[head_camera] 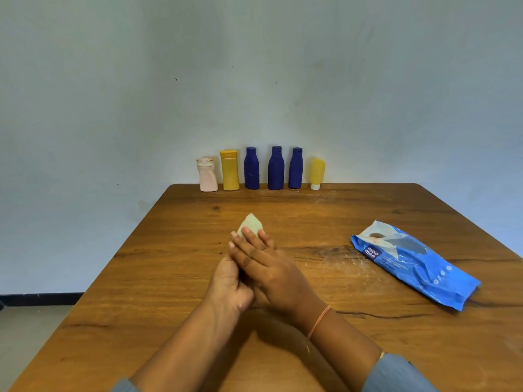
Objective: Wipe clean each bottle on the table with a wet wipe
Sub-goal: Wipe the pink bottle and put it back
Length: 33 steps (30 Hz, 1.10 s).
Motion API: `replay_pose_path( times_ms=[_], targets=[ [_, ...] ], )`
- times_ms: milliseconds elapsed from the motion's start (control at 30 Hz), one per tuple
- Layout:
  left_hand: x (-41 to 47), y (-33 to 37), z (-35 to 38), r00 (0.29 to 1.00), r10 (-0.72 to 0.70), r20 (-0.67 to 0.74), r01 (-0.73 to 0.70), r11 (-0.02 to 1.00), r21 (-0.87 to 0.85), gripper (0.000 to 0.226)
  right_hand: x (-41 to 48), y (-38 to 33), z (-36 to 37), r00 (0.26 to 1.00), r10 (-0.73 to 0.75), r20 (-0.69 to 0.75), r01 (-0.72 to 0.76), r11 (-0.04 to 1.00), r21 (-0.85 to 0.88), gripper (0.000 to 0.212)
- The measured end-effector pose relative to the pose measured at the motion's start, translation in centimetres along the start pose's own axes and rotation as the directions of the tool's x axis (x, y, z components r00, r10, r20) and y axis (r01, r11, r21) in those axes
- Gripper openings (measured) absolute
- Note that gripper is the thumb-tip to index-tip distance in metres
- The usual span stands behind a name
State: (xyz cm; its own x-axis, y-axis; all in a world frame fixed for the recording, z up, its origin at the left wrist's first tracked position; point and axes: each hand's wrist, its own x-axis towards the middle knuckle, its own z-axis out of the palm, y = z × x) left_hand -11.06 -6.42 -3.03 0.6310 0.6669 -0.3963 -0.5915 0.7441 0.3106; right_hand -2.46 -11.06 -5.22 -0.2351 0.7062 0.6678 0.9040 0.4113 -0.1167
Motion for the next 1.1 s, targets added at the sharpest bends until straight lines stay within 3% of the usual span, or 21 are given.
replay_pose_path(
  times_ms=[100, 167, 200, 233, 300, 367, 433, 500, 667, 800, 867, 1000, 1100],
  targets=[
    [0.0, 0.1, 0.1, 0.996, 0.084, 0.032, -0.086, 0.995, 0.051, 0.036, 0.8, 0.4, -1.0, 0.989, 0.145, 0.007, -0.143, 0.969, 0.199, 0.047],
    [0.0, -0.1, 0.3, 0.991, 0.13, 0.015, -0.131, 0.987, 0.093, 0.034, 0.6, 0.4, -0.9, 0.941, 0.338, -0.007, -0.301, 0.846, 0.439, 0.043],
    [0.2, -0.2, 0.3, 0.985, 0.172, -0.012, -0.169, 0.979, 0.115, 0.034, 0.5, 0.2, -0.9, 0.883, 0.47, 0.001, -0.381, 0.713, 0.589, 0.042],
    [0.2, -0.3, 0.3, 0.973, 0.227, -0.036, -0.22, 0.965, 0.14, 0.035, 0.5, -0.2, -0.8, 0.793, 0.607, 0.052, -0.441, 0.512, 0.737, 0.042],
    [0.6, -0.4, -0.1, 0.936, 0.349, -0.049, -0.331, 0.918, 0.219, 0.035, 0.4, -0.8, -0.4, 0.586, 0.766, 0.266, -0.407, -0.006, 0.913, 0.04],
    [0.8, -0.6, -0.6, 0.891, 0.453, -0.027, -0.415, 0.838, 0.355, 0.03, 0.4, -1.2, -0.3, 0.452, 0.737, 0.503, -0.217, -0.455, 0.863, 0.036],
    [0.9, -0.7, -1.3, 0.857, 0.513, 0.047, -0.469, 0.738, 0.485, 0.023, 0.5, -1.3, -0.7, 0.428, 0.66, 0.617, -0.091, -0.648, 0.756, 0.032],
    [0.9, -0.8, -1.9, 0.834, 0.535, 0.133, -0.515, 0.67, 0.535, 0.019, 0.6, -1.4, -1.1, 0.412, 0.635, 0.654, -0.087, -0.687, 0.722, 0.029],
    [1.2, -0.5, -2.4, 0.773, 0.575, 0.266, -0.587, 0.491, 0.643, 0.02, 1.1, -1.1, -1.2, 0.335, 0.697, 0.634, -0.113, -0.639, 0.761, 0.031],
    [0.6, -0.6, -3.0, 0.706, 0.572, 0.418, -0.586, 0.139, 0.799, 0.032, 0.9, -1.1, -1.2, 0.354, 0.672, 0.65, -0.108, -0.661, 0.742, 0.022],
    [0.5, -0.5, -3.5, 0.676, 0.573, 0.462, -0.588, 0.041, 0.808, 0.037, 0.7, -1.0, -1.1, 0.334, 0.675, 0.657, -0.179, -0.639, 0.748, 0.018],
    [0.3, -0.2, -3.2, 0.639, 0.601, 0.48, -0.587, -0.022, 0.809, 0.033, 0.5, -0.4, -1.4, 0.257, 0.703, 0.663, -0.405, -0.545, 0.735, 0.023],
    [0.3, 0.5, -2.7, 0.645, 0.654, 0.395, -0.574, 0.073, 0.816, 0.031, 0.6, 0.4, -2.1, 0.262, 0.728, 0.634, -0.43, -0.5, 0.752, 0.023]
  ],
)
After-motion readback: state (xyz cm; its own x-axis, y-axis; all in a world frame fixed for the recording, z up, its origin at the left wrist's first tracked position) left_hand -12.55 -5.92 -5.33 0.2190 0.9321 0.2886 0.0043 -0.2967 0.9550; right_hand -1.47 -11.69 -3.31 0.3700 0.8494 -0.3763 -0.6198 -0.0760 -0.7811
